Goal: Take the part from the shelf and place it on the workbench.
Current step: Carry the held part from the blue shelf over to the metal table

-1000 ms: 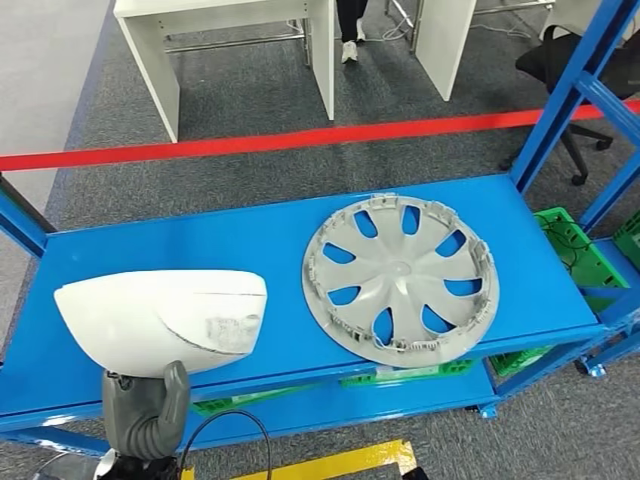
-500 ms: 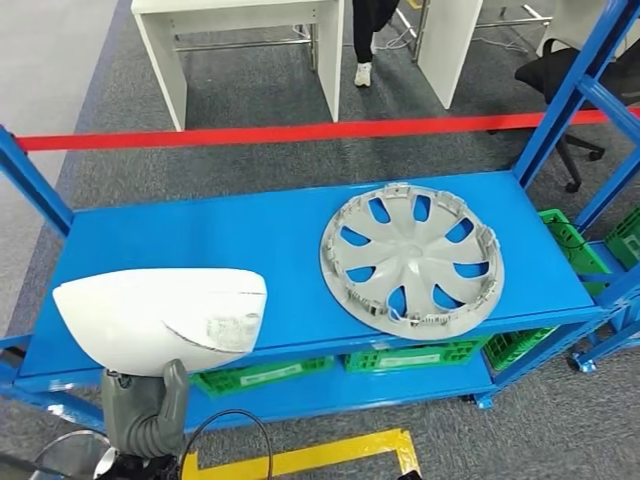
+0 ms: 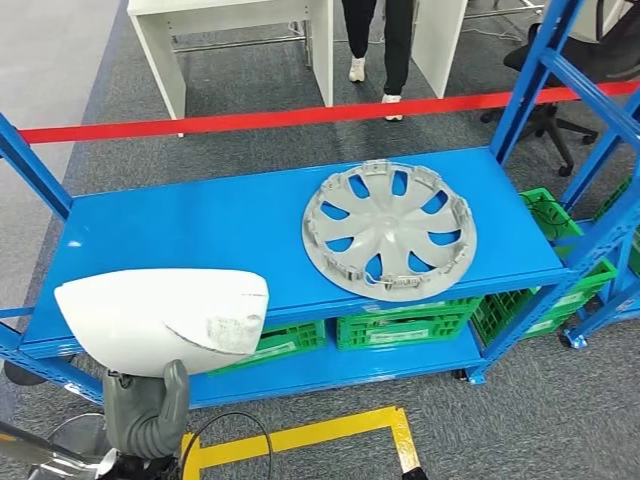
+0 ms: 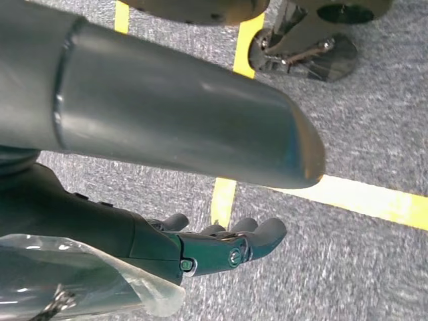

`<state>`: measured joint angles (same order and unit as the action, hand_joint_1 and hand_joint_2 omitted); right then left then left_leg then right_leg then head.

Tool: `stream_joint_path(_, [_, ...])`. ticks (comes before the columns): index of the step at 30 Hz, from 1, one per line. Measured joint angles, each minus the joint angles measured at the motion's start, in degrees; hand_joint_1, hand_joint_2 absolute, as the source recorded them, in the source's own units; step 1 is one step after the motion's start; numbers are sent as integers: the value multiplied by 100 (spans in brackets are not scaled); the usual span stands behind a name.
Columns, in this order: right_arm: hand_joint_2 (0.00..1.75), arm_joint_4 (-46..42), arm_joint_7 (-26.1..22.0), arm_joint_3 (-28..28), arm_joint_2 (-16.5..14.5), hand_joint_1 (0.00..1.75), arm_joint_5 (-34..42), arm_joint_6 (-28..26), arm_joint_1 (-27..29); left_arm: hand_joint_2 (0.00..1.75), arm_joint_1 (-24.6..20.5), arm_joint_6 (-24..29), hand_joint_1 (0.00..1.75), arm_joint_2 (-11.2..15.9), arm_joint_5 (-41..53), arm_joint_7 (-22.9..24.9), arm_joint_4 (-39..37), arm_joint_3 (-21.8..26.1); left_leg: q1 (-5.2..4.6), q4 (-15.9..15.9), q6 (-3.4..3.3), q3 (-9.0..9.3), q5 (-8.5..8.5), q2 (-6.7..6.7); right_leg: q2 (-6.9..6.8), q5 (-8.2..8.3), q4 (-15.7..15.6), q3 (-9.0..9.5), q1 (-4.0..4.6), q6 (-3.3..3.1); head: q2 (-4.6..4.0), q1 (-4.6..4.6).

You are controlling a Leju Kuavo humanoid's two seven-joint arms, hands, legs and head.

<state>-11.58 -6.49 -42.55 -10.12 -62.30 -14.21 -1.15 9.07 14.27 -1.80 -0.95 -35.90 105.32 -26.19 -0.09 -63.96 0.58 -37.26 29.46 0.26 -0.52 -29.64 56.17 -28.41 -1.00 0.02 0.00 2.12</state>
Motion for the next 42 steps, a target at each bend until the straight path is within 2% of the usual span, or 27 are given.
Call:
stream_joint_path(2, [0,0,-5,-1,-5,0,-8,-2,-9,175,0,-25,175,8,-20,3,-1,2,15,-707,44,-105,478,0,-11,118,14,-133,7,-20,0,-12])
stream_joint_path(3, [0,0,-11,-2,-6,0,-12,-2,-10,175,1,-33,175,10,-26,3,-2,3,21,-925,50,-87,521,0,-15,181,32,-210,10,-20,0,-12])
stream_joint_path(4, [0,0,-17,-2,-7,0,-16,-2,-10,175,1,-37,175,12,-28,3,-2,3,25,-959,47,6,437,-1,-18,238,55,-290,13,-16,0,-11])
stream_joint_path(6, [0,0,-31,-3,-8,0,-25,-2,-12,175,-2,-42,175,14,-29,3,-2,3,26,-418,12,463,121,-4,-17,334,116,-460,17,0,0,-12])
stream_joint_path(8, [0,0,-38,-3,-16,0,-30,0,-14,175,-7,-45,175,13,-32,3,-2,3,8,376,-45,971,58,-15,-11,411,160,-571,28,43,0,-10])
stream_joint_path(10, [0,0,-42,-4,-24,0,-31,4,-18,175,-10,-50,175,12,-34,2,-2,7,-23,727,-97,1127,137,-23,-13,504,166,-633,27,113,0,-8])
stream_joint_path(12, [0,1,-42,-5,-28,0,-27,9,-15,175,-12,-54,175,9,-36,1,-2,10,-27,784,-182,1049,60,-12,-8,562,157,-677,16,190,0,-10])
stream_joint_path(13, [0,1,-42,-6,-30,0,-25,13,-11,175,-16,-56,175,6,-36,2,-2,11,-19,802,-238,995,-3,-1,3,475,205,-718,12,220,0,-4])
stream_joint_path(14, [0,2,-41,-7,-31,0,-22,16,-7,175,-19,-57,175,3,-37,2,-2,14,-9,824,-292,931,-75,12,16,282,342,-782,11,243,0,4])
stream_joint_path(16, [0,2,-40,-8,-31,0,-19,20,-10,175,-20,-58,175,-2,-38,3,-2,21,-9,827,-349,769,-211,27,32,-307,945,-964,7,271,0,23])
stream_joint_path(17, [0,2,-40,-8,-31,0,-19,20,-11,175,-18,-59,175,-3,-39,3,-2,23,-14,822,-357,677,-283,31,33,-524,1313,-1037,5,283,0,27])
stream_joint_path(18, [0,2,-40,-9,-30,0,-19,20,-12,175,-16,-60,175,-4,-40,3,-2,25,-20,816,-355,576,-359,35,33,-601,1603,-1056,4,295,0,30])
stream_joint_path(20, [0,2,-40,-9,-29,0,-19,20,-14,175,-16,-62,175,-4,-42,3,-2,29,-22,785,-335,372,-501,40,32,-365,1708,-863,0,309,0,34])
stream_joint_path(22, [0,2,-40,-11,-27,0,-18,20,-28,175,-16,-62,175,-6,-43,3,-2,34,-24,717,-292,186,-619,40,32,-101,1100,-313,-6,308,1,37])
stream_joint_path(24, [0,2,-41,-13,-27,0,-18,20,-55,175,-22,-62,175,-10,-43,3,-2,40,-40,633,-234,57,-719,45,43,-203,279,257,-3,274,1,45])
stream_joint_path(25, [0,2,-42,-14,-28,0,-19,20,-64,175,-25,-63,175,-13,-43,3,-2,43,-45,611,-204,22,-774,51,52,-300,31,393,8,249,1,47])
stream_joint_path(27, [0,5,-43,-14,-31,0,-19,22,-56,175,-25,-67,175,-13,-43,4,-2,44,-33,624,-137,-20,-889,55,53,-312,-75,353,21,167,0,55])
stream_joint_path(28, [0,9,-47,-16,-32,0,-19,33,-43,175,-21,-68,175,-12,-43,5,-2,44,-19,612,-101,-51,-856,46,40,-257,-68,295,22,123,0,50])
stream_joint_path(29, [0,11,-57,-19,-33,0,-19,52,-33,175,-15,-72,175,-9,-43,5,-2,44,-7,517,-64,-97,-698,36,22,-187,-70,227,18,75,0,46])
stream_joint_path(32, [0,13,-137,-25,-23,0,-32,146,-19,175,-3,-91,175,7,-43,5,-3,45,25,-410,20,-269,216,22,-15,38,-66,-21,22,-2,0,23])
stream_joint_path(33, [0,13,-162,-25,-19,0,-37,170,-14,175,0,-95,175,12,-43,5,-3,45,28,-752,33,-283,379,22,-21,113,-57,-103,28,-5,0,21])
stream_joint_path(34, [0,13,-173,-25,-15,0,-39,180,-8,175,2,-97,175,16,-43,5,-4,44,30,-960,32,-236,387,21,-25,187,-42,-191,33,-4,0,21])
stream_joint_path(35, [0,13,-167,-26,-12,0,-40,178,-5,175,2,-100,175,19,-43,5,-4,44,29,-979,20,-115,276,19,-28,256,-19,-284,38,-2,0,22])
stream_joint_path(37, [0,13,-127,-27,-11,0,-50,149,-15,175,-3,-114,175,22,-43,6,-4,45,21,-436,-42,390,4,9,-27,374,35,-472,46,11,0,22])
stream_joint_path(39, [0,13,-89,-27,-22,0,-66,119,-33,175,-21,-132,175,21,-43,10,-4,47,-6,411,-123,968,23,-4,-18,475,78,-593,63,52,0,24])
stream_joint_path(40, [0,13,-79,-27,-28,0,-70,112,-43,175,-31,-137,175,20,-43,12,-4,49,-23,689,-152,1126,89,-9,-18,528,88,-633,65,82,0,22])
stream_joint_path(42, [0,13,-69,-27,-34,0,-65,110,-49,175,-35,-140,175,16,-44,15,-4,51,-41,859,-192,1138,108,-7,-26,635,84,-694,61,151,0,25])
